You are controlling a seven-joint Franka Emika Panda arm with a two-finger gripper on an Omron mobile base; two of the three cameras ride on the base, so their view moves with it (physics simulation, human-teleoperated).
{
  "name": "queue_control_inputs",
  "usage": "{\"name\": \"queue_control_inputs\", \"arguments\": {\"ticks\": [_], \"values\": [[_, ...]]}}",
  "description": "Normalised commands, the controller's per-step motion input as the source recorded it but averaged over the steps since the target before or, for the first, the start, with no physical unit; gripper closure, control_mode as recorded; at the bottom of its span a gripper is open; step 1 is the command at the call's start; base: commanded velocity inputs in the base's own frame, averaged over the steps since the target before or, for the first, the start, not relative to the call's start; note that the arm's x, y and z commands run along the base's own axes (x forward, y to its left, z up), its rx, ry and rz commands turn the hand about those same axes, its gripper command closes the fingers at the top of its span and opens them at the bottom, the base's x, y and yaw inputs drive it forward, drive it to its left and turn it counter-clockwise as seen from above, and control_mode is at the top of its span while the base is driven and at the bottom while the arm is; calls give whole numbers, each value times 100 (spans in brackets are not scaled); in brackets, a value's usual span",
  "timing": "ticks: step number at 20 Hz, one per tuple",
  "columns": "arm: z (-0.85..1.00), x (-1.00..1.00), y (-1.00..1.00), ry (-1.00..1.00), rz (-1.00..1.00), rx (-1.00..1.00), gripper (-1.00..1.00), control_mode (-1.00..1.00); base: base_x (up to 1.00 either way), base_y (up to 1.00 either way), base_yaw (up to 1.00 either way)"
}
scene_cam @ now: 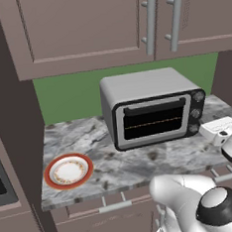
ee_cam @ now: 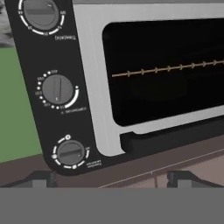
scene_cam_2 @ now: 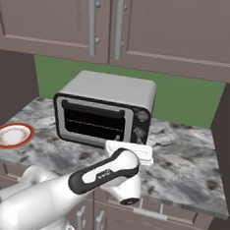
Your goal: Pull the toaster oven rack outwards. Pick up the baguette from the plate and place it on the toaster oven rack. Close the toaster oven door fully and set the temperature to the lowest setting.
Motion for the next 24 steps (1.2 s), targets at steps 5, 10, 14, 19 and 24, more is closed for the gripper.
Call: {"name": "queue_control_inputs", "arguments": {"ticks": [5,10,14,19,24], "values": [[-14,22,-3,0,0,0,-100,-100,0,0,0],[-13,16,-14,1,0,0,-100,-100,0,0,0],[-15,13,-16,2,0,0,-100,-100,0,0,0],[-9,16,-6,2,0,0,-100,-100,0,0,0],[-4,25,0,2,0,0,-100,-100,0,0,0]]}}
